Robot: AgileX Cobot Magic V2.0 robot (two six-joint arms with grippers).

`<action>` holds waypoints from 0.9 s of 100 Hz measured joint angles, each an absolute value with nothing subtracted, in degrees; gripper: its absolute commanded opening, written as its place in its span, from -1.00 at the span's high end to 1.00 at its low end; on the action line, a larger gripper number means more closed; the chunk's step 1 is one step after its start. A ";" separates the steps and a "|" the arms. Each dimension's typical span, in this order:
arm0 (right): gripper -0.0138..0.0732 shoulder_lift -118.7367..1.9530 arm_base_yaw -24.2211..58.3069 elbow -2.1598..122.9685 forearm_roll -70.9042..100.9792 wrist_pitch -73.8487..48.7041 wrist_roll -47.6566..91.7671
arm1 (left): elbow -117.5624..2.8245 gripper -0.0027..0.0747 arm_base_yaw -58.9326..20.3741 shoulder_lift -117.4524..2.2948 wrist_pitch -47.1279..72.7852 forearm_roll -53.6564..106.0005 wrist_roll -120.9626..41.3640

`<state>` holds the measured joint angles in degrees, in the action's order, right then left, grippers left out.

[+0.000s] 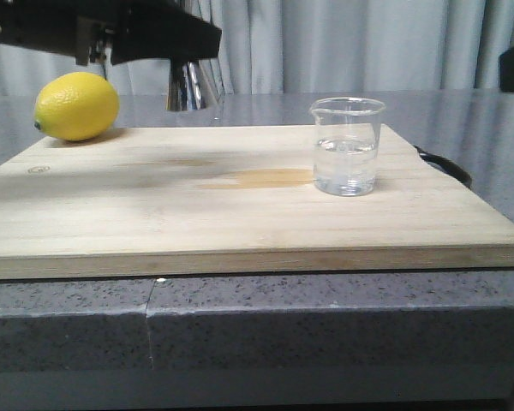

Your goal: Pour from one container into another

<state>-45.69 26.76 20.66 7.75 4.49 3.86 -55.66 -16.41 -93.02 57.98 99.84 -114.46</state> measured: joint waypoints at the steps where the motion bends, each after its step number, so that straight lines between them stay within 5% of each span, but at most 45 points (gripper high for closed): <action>1: 0.08 -46.26 26.95 20.50 7.78 4.90 3.86 | -55.66 0.98 -16.41 -92.79 58.04 99.84 -114.25; 16: -0.33 -54.26 29.55 19.36 7.91 12.55 3.86 | -55.66 0.98 -17.35 -88.89 58.68 98.50 -112.27; 90: -0.33 -75.86 30.05 19.36 -2.43 40.40 -1.47 | -55.66 0.98 -17.63 -87.51 58.92 94.35 -108.26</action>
